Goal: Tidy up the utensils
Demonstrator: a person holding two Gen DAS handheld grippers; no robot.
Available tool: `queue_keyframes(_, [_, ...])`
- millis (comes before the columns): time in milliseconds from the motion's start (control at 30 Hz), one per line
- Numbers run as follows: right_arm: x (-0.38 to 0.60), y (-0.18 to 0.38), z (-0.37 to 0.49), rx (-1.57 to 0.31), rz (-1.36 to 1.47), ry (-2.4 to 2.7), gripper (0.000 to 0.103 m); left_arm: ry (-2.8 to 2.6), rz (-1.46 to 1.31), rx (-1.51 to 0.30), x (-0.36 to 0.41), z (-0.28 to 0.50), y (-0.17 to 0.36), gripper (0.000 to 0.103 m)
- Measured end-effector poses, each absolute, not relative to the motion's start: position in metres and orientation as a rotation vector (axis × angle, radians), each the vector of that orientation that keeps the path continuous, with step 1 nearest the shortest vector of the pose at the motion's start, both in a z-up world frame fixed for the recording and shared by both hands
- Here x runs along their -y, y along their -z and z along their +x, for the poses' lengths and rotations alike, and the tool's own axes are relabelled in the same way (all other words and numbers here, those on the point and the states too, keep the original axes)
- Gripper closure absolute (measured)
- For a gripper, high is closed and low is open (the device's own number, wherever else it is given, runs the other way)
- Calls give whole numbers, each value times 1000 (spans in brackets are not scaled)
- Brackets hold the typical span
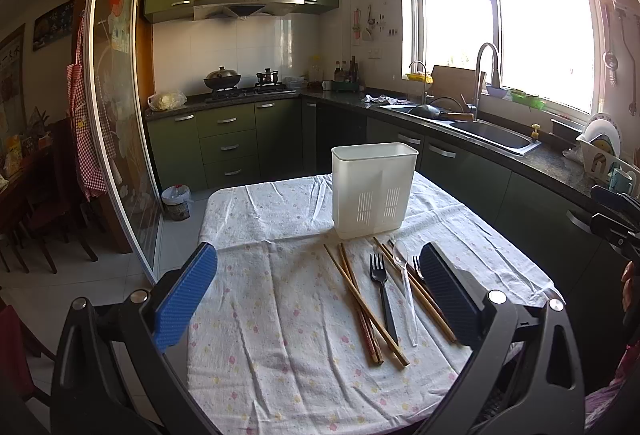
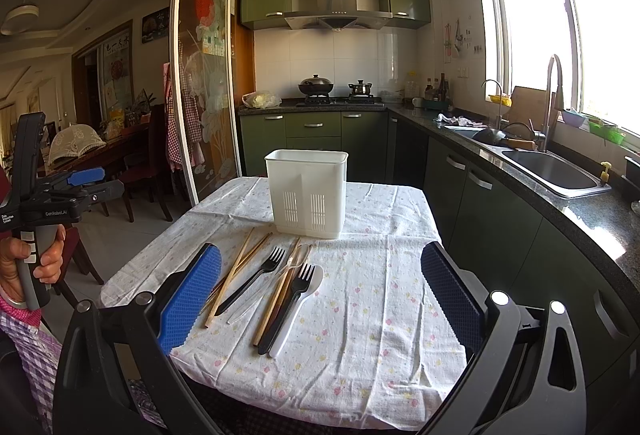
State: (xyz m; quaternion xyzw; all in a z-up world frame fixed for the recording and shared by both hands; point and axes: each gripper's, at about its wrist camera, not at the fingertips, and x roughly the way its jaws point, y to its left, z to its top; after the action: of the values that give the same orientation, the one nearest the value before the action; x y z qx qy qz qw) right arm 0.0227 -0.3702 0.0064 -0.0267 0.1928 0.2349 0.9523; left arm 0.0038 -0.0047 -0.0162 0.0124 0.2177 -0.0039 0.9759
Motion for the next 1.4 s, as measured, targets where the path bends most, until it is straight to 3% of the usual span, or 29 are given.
queue_keyframes(1133, [361,3,25,-402,-54,-477,4,16,26,-447,8,6,25,7])
queue_keyframes(1400, [363,4,48,-514,-42,-506,4,24,12,-606,7,40,32,7])
